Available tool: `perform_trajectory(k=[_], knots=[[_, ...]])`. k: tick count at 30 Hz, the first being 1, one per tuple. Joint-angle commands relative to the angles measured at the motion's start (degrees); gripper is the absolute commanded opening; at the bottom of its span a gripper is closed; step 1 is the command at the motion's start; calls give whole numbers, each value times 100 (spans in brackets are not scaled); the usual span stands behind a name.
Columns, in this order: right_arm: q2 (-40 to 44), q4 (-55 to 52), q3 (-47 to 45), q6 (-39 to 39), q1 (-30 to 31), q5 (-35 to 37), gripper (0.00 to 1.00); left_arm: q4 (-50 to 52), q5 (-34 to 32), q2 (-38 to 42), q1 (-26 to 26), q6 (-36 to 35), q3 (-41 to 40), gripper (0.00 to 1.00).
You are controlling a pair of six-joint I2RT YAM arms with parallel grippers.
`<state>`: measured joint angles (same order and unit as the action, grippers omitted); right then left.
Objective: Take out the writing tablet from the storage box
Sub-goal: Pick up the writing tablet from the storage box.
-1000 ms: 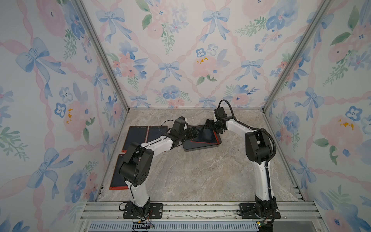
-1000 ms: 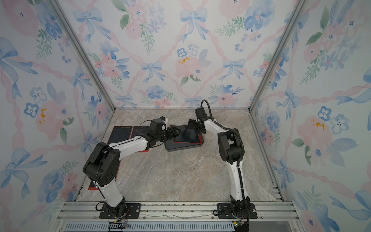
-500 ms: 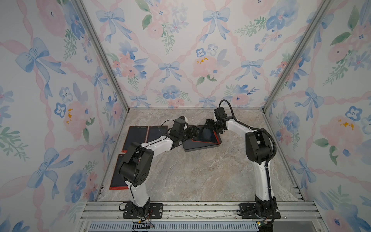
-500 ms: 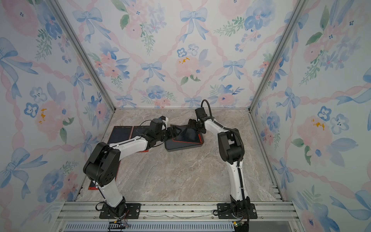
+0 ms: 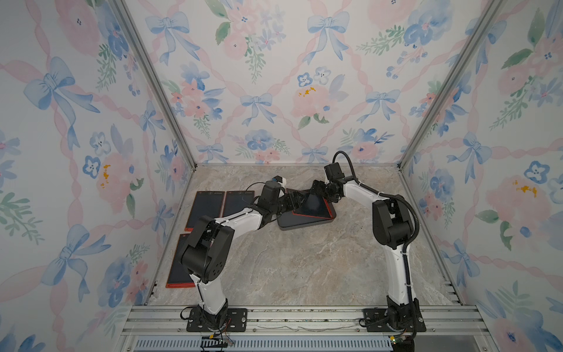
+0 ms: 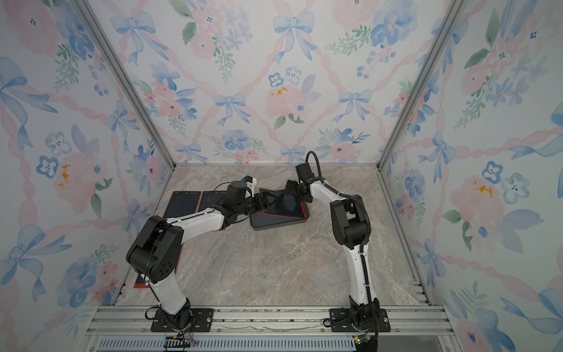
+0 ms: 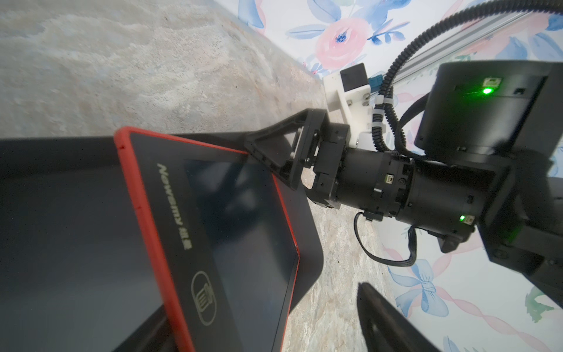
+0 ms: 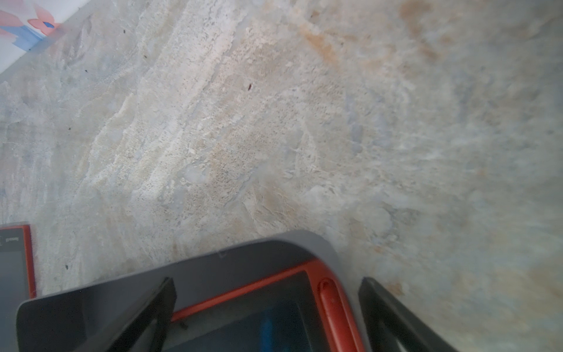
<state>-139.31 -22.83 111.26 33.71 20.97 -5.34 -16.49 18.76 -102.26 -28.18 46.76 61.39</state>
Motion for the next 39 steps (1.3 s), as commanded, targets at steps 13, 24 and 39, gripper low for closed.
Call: perform_trajectory(k=[13, 24, 39], knots=[[207, -29, -102, 179, 52, 77, 97, -215, 49, -76, -47, 79, -215, 64], [355, -127, -222, 171, 46, 231, 97, -249, 42, -366, -92, 140, -171, 45], [709, -33, -554, 83, -81, 306, 97, -252, 70, -251, -14, 242, -194, 30]])
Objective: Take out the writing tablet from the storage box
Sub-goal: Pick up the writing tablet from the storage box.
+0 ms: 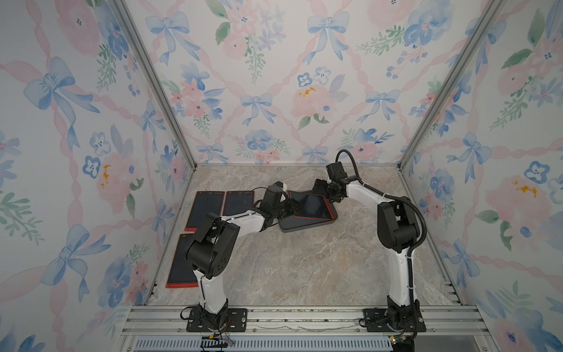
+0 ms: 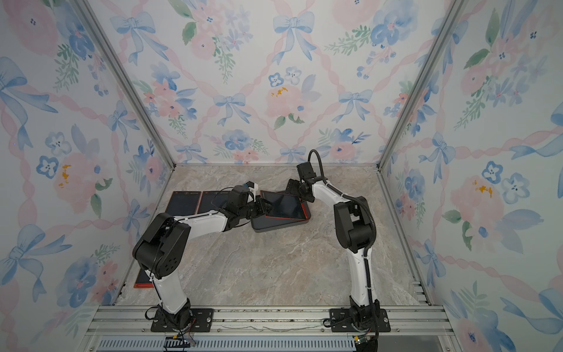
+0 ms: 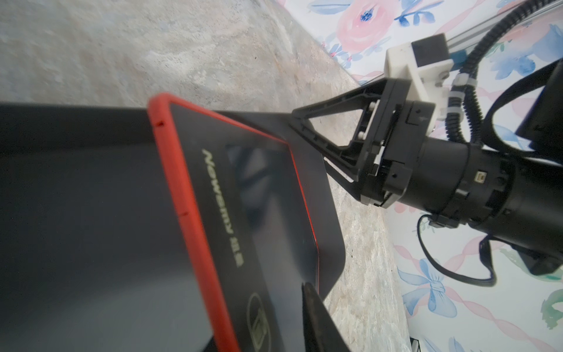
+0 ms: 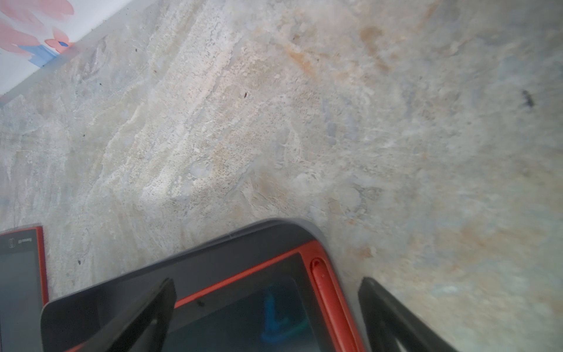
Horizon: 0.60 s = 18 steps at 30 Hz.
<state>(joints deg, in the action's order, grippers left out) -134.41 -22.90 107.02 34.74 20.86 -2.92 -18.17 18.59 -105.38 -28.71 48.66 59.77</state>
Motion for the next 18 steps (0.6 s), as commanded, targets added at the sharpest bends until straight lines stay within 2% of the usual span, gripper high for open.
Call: perform_trajectory(k=[1, 6, 12, 18], knots=[[246, -14, -149, -20, -79, 48, 97, -91, 103, 53, 47, 77, -21, 29], [386, 2, -206, -64, -144, 13, 97, -99, 123, 54, 58, 160, 4, 25], [686, 146, -396, -64, -255, -101, 97, -116, 110, 212, 69, 229, -8, 13], [1045, 158, -519, -194, -402, -267, 97, -170, 100, 438, 172, 492, -144, 5]])
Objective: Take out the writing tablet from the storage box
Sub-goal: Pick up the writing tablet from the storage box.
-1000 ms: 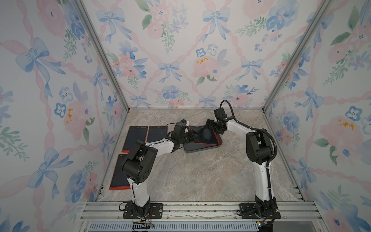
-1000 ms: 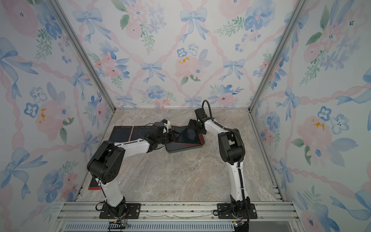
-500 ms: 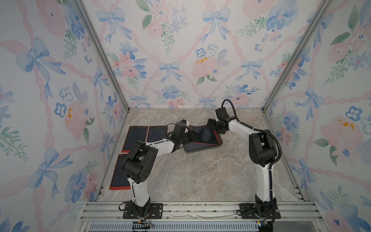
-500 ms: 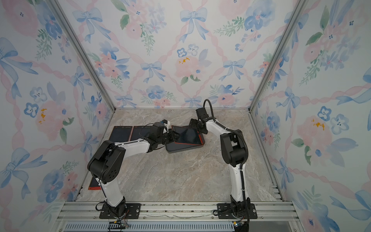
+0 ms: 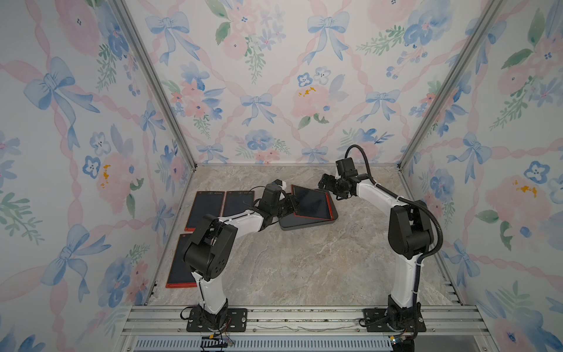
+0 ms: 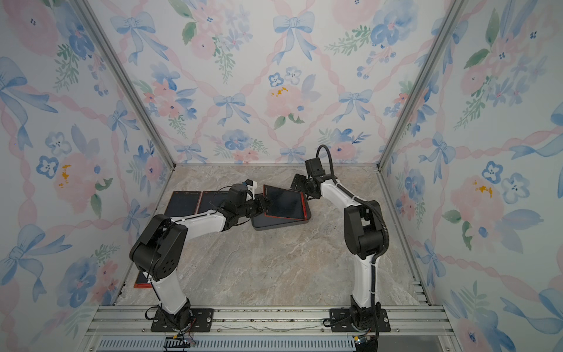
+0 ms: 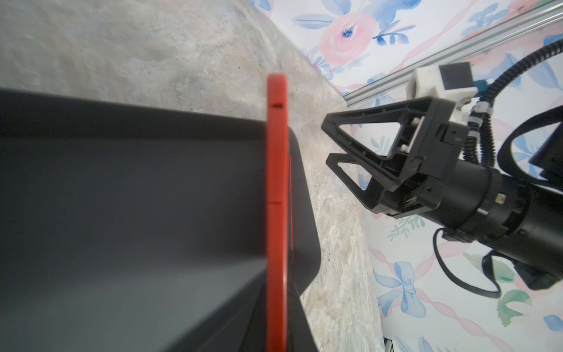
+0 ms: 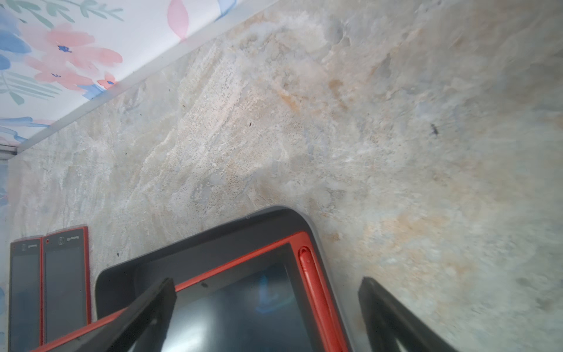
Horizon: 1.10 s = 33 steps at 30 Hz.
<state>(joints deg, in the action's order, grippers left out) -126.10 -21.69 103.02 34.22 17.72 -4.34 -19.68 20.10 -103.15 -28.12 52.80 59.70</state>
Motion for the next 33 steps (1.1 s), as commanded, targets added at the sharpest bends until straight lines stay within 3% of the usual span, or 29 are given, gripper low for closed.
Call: perform_trajectory(k=[1, 8, 20, 28, 33], knots=[[279, 63, -160, -150, -108, -138, 97, -42, -50, 268, 134, 128, -172, 4], [593, 356, -482, -98, -188, -207, 97, -48, -300, 850, 307, 468, -485, 0], [273, 575, -441, 6, -216, -416, 97, -121, -1028, 2439, 585, 1297, -1446, 0], [131, 690, -361, -185, -43, -100, 97, 1162, -2747, 4246, 677, 1939, -2413, 0], [-170, 701, -130, -150, 21, -266, 97, 1782, -3478, 5281, 588, 2501, -2966, 0]])
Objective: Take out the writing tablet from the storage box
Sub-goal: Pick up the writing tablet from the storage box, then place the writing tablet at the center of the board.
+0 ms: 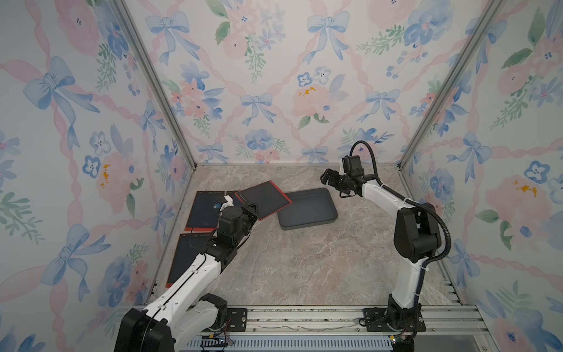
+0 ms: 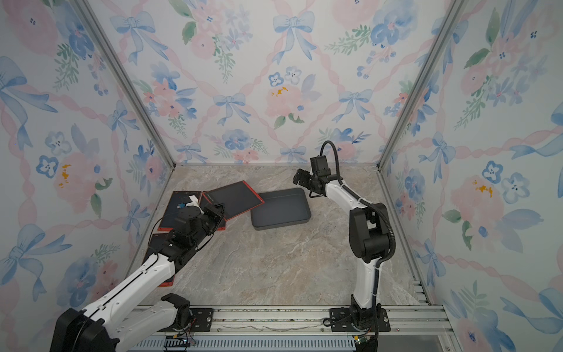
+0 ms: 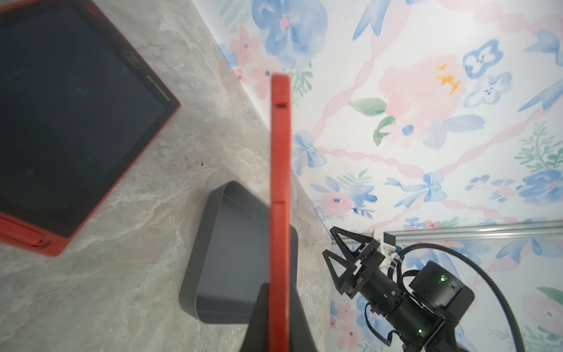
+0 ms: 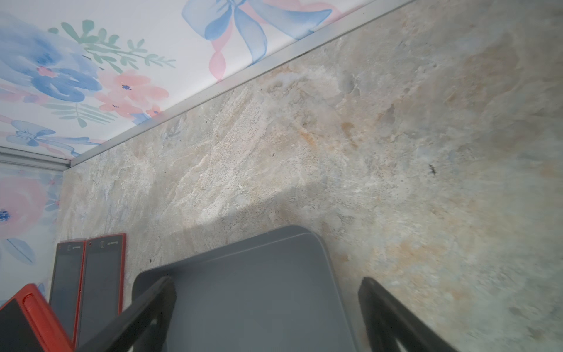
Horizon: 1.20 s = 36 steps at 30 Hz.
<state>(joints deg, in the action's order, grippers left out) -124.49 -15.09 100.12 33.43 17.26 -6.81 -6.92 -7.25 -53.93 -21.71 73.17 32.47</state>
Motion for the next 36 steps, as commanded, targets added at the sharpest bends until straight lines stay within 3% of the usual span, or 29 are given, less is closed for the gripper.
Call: perform_trajectory(k=[1, 6, 15, 23, 36], knots=[[-379, 35, 210, -64, 68, -48, 97, 606, -894, 524, -96, 572, -335, 0], [-622, 15, 486, -7, 67, -138, 97, 1560, -1955, 1527, -447, 1104, -581, 0], [-788, 25, 635, 44, 75, -170, 97, 2618, -2721, 2520, -815, 2294, -989, 0], [-872, -16, 690, 58, 33, -154, 97, 3248, -2926, 2999, -838, 3098, -1344, 0], [-1190, -172, 947, 111, 41, -102, 97, 4494, -2741, 3579, -836, 3258, -998, 0]])
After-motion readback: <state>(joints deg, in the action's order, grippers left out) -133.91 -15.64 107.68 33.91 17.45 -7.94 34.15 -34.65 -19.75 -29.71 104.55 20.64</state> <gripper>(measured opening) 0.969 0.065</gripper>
